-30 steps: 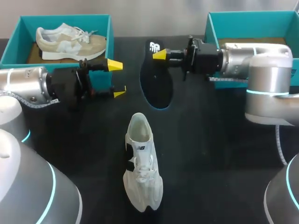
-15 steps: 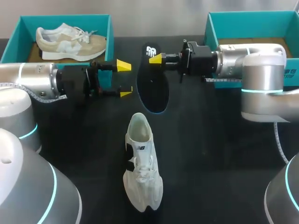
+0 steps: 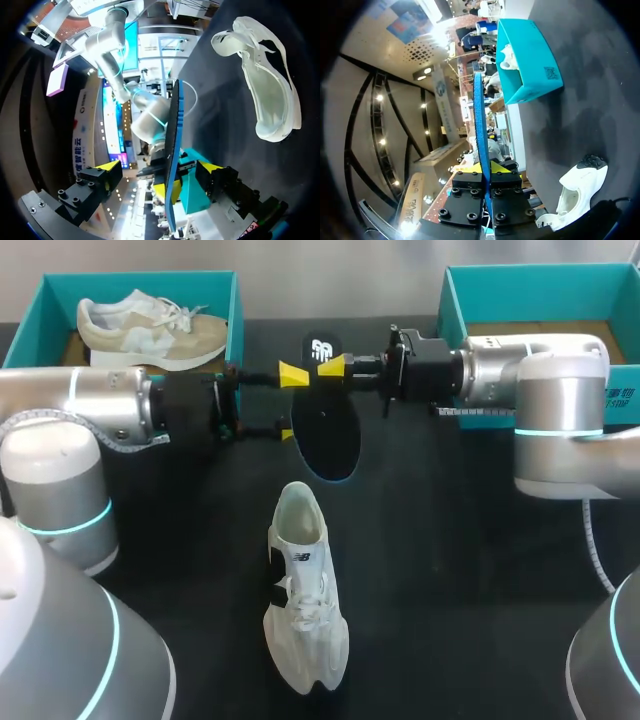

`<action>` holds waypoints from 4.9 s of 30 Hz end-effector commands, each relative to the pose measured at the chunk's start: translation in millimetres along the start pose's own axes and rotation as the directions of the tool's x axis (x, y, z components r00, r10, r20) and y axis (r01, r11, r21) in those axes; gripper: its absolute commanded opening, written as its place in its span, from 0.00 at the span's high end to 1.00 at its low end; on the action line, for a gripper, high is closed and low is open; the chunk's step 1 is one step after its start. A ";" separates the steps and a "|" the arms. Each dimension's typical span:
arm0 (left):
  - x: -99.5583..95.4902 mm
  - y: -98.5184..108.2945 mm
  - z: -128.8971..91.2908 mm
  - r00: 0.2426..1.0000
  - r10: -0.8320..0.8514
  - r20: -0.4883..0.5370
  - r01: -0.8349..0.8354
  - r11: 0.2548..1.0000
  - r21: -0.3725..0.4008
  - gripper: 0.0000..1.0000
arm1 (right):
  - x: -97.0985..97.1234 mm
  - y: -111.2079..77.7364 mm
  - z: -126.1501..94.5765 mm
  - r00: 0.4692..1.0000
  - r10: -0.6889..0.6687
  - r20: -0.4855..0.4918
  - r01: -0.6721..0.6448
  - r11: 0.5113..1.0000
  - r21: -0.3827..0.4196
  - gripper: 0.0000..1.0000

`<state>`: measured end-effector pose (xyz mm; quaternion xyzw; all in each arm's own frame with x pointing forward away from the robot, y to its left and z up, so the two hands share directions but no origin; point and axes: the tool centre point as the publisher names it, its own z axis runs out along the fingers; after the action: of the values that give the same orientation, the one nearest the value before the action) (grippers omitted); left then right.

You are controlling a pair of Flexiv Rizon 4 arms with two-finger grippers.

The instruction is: Take the shoe out of the shoebox, open the shoe tongue, remove and reinsert the insole, then place the shoe into the shoebox

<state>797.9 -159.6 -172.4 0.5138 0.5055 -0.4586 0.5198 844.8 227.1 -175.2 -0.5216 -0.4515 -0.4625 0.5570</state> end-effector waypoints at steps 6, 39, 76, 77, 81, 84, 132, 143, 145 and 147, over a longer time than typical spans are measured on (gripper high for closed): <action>1.4 12.0 13.9 1.000 -0.002 0.007 0.002 1.000 -0.006 0.50 | -0.3 -0.3 1.0 1.000 0.000 0.002 0.000 1.000 0.000 1.00; 3.4 18.4 36.0 0.999 0.030 -0.013 -0.030 1.000 -0.004 1.00 | -0.3 -0.3 1.0 1.000 0.000 0.002 0.000 1.000 0.000 1.00; -14.5 -17.9 -46.4 0.860 -0.511 0.014 0.506 0.855 0.115 1.00 | -2.6 -32.0 -29.9 0.998 -0.038 -0.055 0.033 0.995 -0.099 0.00; -14.5 -17.9 -46.4 0.860 -0.511 0.014 0.506 0.855 0.115 1.00 | -2.6 -32.0 -29.9 0.998 -0.038 -0.055 0.033 0.995 -0.099 0.00; -23.1 -28.3 -41.6 0.792 -0.610 -0.041 0.607 0.792 -0.066 1.00 | -2.6 -32.0 -29.9 0.998 -0.038 -0.055 0.033 0.995 -0.099 0.00; -37.1 -30.2 -48.7 0.707 -0.704 -0.066 0.695 0.710 -0.113 1.00 | -2.6 -32.0 -29.9 0.998 -0.038 -0.055 0.033 0.995 -0.099 0.00; -19.5 -18.9 -69.8 -0.828 -0.552 0.095 0.548 -0.834 -0.068 1.00 | -2.6 -32.0 -29.9 0.998 -0.038 -0.055 0.033 0.995 -0.099 0.00; -14.3 -18.6 -67.8 -0.853 -0.512 0.104 0.510 -0.859 -0.048 1.00 | -2.6 -32.0 -29.9 0.998 -0.038 -0.055 0.033 0.995 -0.099 0.00; -8.1 -14.9 -65.8 -0.916 -0.389 0.096 0.389 -0.921 -0.017 1.00 | -2.6 -32.0 -29.9 0.998 -0.038 -0.055 0.033 0.995 -0.099 0.00; -2.6 -9.6 -65.4 -0.952 -0.290 0.101 0.292 -0.956 0.008 1.00 | -2.6 -32.0 -29.9 0.998 -0.038 -0.055 0.033 0.995 -0.099 0.00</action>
<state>779.1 -90.5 -159.9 -0.3751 0.6586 -0.5907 -0.2767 814.0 196.0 -173.5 -0.5266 -0.4211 -0.5088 0.5353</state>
